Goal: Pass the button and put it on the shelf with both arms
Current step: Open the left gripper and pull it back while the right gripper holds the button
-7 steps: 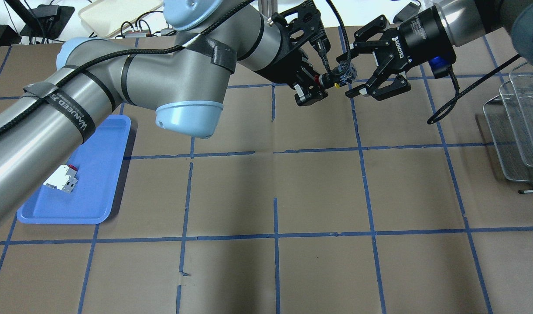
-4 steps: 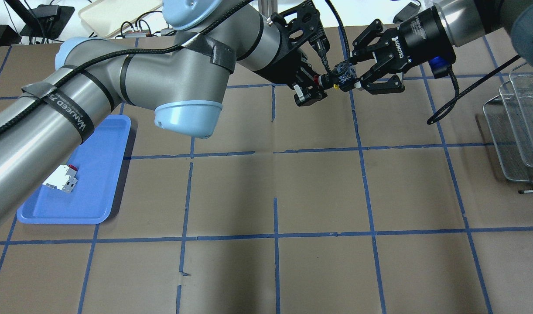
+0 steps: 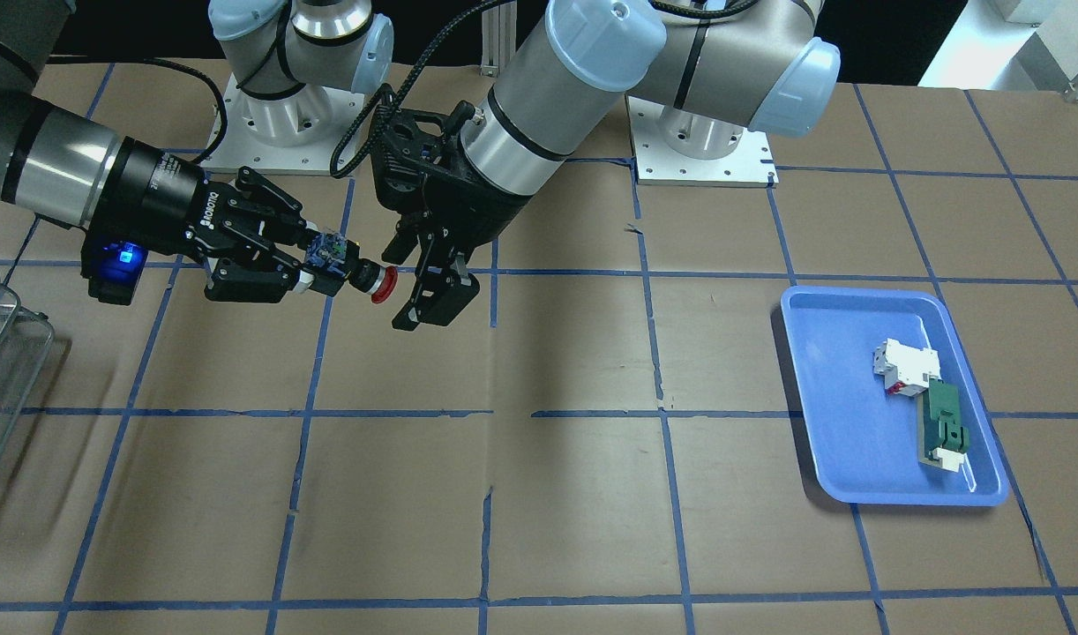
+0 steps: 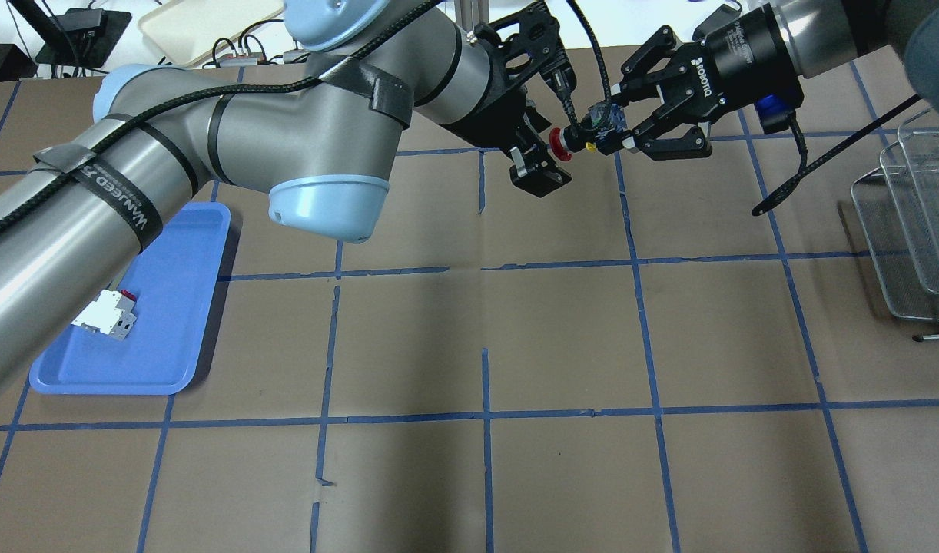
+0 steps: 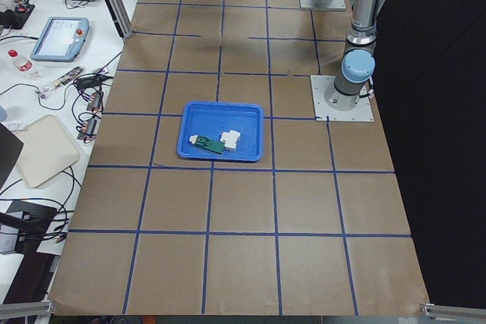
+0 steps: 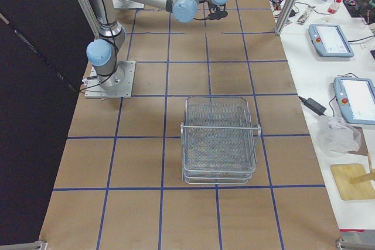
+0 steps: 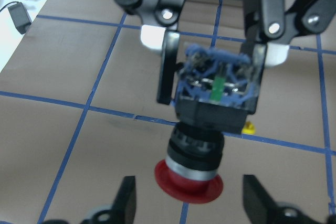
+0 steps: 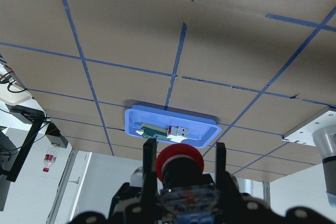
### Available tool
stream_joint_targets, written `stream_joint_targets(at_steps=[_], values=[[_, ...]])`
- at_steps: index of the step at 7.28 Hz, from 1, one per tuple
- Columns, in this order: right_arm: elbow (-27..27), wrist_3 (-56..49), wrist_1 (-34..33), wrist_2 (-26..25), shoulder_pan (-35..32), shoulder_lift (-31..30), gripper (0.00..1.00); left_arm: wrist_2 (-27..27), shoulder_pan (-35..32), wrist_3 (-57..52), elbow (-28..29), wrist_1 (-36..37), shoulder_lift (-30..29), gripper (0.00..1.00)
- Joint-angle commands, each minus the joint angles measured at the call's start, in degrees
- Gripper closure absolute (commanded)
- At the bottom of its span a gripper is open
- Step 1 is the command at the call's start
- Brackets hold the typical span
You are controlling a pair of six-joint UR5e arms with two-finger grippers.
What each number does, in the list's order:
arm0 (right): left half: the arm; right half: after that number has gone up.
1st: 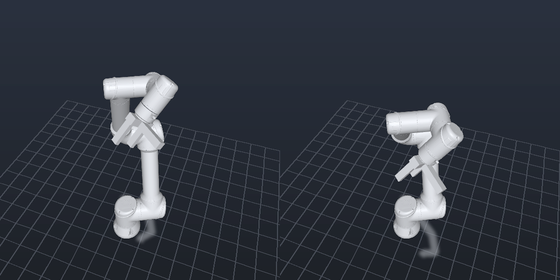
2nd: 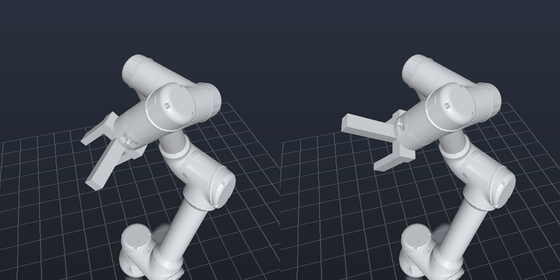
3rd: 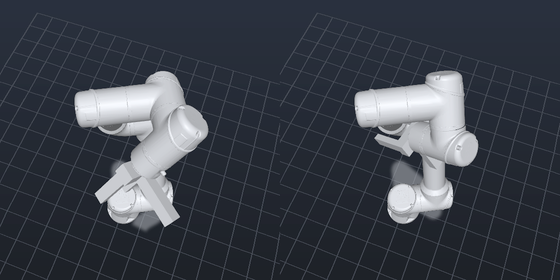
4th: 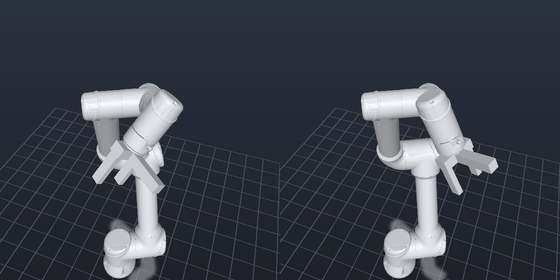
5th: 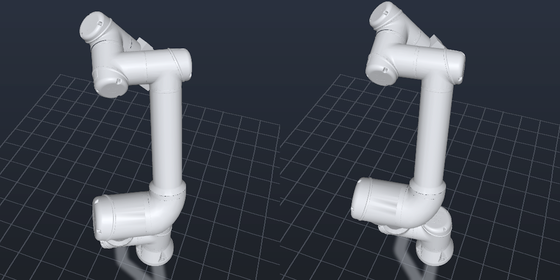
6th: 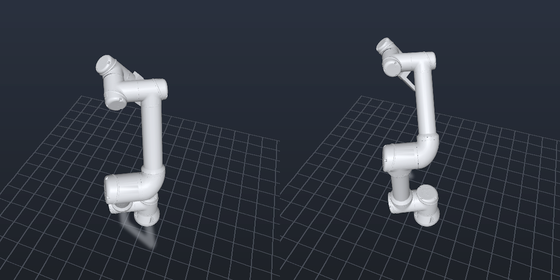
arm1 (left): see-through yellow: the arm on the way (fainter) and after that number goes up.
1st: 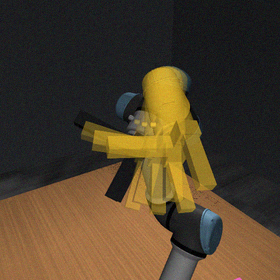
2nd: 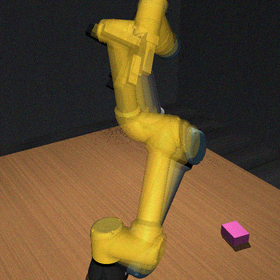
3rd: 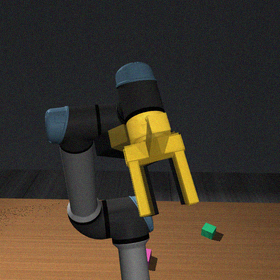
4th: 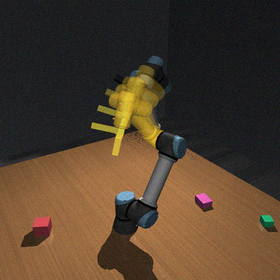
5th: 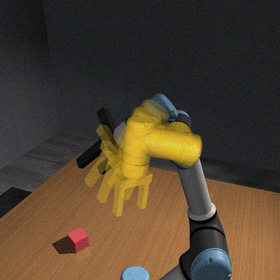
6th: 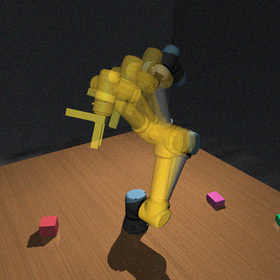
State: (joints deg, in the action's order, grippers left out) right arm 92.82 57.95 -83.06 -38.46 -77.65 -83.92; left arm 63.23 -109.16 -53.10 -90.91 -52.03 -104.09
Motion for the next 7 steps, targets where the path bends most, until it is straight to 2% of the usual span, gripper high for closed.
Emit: stream_joint_targets(at_steps=[1, 2, 3, 4, 7], values=[[0.0, -0.4, 0.0, 0.1, 0.1, 0.1, 1.0, 3.5, 0.3, 0.1, 0.1, -0.5, 0.5, 0.0], [-0.2, -0.6, -0.3, -0.4, 0.6, 0.2, 1.0, 7.1, 0.4, 0.2, 0.2, -5.0, 1.3, 0.0], [-0.9, -1.0, -1.0, -2.3, 0.9, 0.2, 1.0, 13.4, 0.9, 2.1, 0.2, -9.0, 2.6, 0.0], [-2.4, -2.0, -2.9, -7.9, 1.4, 0.2, 1.0, 18.4, 2.7, 2.3, -0.2, -14.3, 4.1, 0.0], [-5.9, -26.3, -0.5, -28.6, 5.7, 0.5, 1.0, 20.9, 15.3, 3.3, -1.8, -20.4, 7.2, 0.0]])
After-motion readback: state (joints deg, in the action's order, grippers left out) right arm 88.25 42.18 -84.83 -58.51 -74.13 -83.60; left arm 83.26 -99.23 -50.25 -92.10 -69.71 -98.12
